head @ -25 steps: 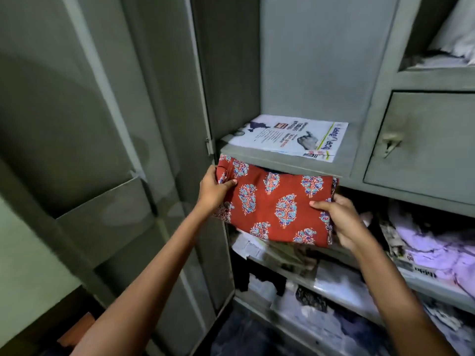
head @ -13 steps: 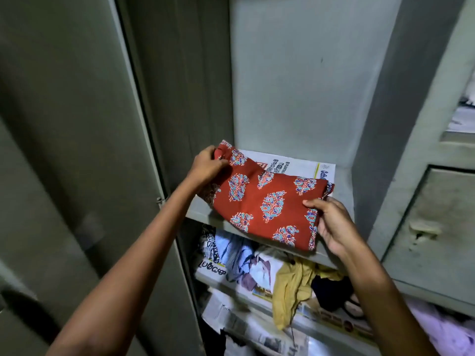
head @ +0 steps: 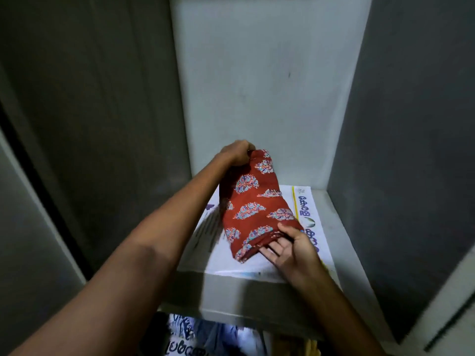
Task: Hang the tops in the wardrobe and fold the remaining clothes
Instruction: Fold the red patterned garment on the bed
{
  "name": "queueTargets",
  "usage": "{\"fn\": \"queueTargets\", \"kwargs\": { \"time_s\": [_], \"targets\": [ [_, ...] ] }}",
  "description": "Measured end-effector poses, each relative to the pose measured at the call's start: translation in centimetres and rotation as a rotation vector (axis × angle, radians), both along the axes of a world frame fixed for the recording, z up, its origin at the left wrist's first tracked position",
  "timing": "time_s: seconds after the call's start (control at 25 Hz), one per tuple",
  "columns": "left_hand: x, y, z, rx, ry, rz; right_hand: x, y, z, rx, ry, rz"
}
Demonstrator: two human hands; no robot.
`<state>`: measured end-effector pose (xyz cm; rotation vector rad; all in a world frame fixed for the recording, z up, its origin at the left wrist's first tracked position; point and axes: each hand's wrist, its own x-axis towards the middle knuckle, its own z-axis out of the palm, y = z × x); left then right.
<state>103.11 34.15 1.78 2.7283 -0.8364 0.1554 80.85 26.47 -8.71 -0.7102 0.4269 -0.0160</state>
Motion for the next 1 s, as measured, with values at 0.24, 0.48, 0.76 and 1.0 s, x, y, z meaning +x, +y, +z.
{"fn": "queueTargets", "kwargs": {
  "time_s": [0.24,0.48,0.76,1.0],
  "targets": [
    [2.7,-2.2,-5.0,-0.071,-0.017,-0.004,1.4,0.6,-2.2,0.014,0.109,0.056],
    [1.9,-0.9,-8.0,0.002,0.153,0.211,-1.0,-0.8,1.4,-0.520,0.147,0.399],
    [-3.7,0.1,-8.5,-0.111,0.334,0.480,8.6,-3.4,3.4,-1.482,0.171,0.052],
    [-5.9,3.7,-10.3,-0.395,0.474,0.464,10.3,-5.2,0.5,-1.516,0.384,0.087]
  ]
}}
